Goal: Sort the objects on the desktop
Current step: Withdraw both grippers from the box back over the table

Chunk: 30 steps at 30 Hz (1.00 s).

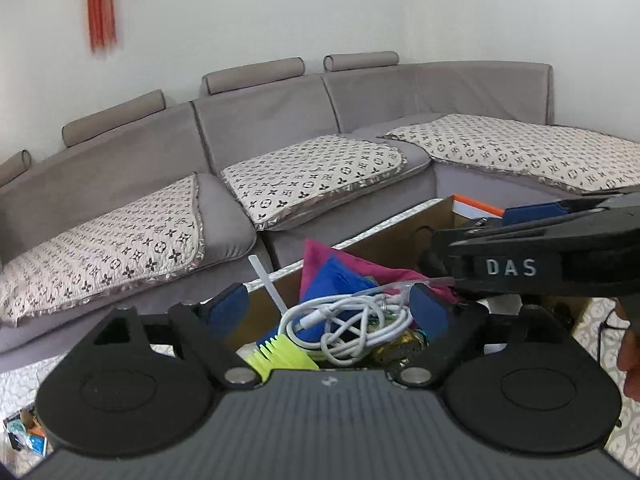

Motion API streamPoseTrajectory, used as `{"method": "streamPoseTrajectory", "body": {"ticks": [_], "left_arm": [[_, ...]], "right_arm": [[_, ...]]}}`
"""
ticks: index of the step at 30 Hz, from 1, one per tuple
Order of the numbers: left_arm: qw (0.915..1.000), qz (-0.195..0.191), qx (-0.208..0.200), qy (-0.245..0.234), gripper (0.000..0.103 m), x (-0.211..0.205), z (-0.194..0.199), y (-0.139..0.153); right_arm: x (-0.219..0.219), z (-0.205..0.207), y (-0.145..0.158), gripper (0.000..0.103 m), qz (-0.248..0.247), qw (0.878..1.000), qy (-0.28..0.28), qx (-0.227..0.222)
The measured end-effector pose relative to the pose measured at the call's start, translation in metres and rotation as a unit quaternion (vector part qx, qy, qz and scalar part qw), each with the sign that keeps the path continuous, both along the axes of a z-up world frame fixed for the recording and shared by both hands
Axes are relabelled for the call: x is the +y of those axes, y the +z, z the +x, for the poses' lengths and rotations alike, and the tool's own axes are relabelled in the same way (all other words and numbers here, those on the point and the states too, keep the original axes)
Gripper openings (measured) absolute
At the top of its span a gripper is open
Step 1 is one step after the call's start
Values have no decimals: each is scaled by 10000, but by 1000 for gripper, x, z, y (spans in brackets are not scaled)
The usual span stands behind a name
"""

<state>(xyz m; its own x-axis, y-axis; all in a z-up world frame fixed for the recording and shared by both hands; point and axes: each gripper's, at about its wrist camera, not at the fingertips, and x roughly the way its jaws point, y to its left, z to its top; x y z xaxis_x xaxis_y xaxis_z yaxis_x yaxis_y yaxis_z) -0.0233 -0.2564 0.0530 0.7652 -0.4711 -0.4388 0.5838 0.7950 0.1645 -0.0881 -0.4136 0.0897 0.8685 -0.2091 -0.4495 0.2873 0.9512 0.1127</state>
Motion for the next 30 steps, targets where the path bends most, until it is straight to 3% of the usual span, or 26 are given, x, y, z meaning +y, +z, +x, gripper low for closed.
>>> {"method": "streamPoseTrajectory", "body": {"ticks": [15, 30], "left_arm": [[9997, -122, -145, 158, 95, 42, -7, 6], [9982, -277, -86, 520, 96, 111, -5, 3]], "right_arm": [[39, -29, 11, 80, -82, 9994, 315, -144], [112, -47, 20, 85, -197, 9943, 1022, -216]]}}
